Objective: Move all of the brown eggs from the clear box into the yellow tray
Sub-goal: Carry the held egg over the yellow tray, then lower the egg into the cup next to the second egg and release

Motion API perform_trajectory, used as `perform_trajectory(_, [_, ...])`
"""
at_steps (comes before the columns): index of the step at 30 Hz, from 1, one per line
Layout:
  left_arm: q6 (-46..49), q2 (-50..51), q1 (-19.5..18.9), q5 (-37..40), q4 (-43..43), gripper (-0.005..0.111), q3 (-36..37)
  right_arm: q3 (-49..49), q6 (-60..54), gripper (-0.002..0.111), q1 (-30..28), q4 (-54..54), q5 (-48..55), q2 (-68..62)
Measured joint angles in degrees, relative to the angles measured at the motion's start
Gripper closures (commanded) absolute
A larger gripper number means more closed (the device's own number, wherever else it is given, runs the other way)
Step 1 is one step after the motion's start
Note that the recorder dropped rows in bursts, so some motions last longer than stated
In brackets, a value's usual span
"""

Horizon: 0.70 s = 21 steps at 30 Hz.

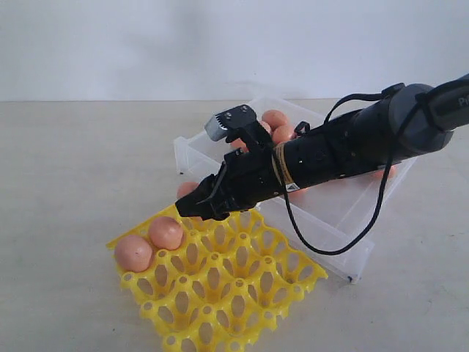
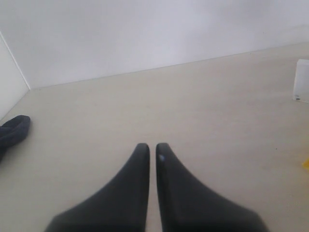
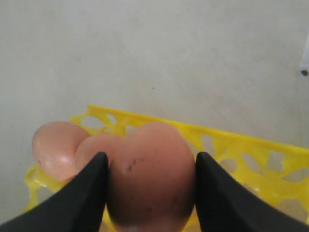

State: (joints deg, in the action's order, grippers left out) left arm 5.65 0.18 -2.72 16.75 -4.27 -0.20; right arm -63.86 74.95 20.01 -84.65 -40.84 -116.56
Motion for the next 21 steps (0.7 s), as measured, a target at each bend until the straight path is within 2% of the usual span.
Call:
perform_trajectory(8, [0.0,0.0,0.0,0.0,0.0,0.103,0.0,0.0,-3.3,0.108,0.0,5.55,1.97,0.0])
perform_trajectory(21, [0.0,0.0,0.0,0.0,0.0,0.103,0.0,0.0,-4.54,0.108,0.0,7.03,2.45,0.0])
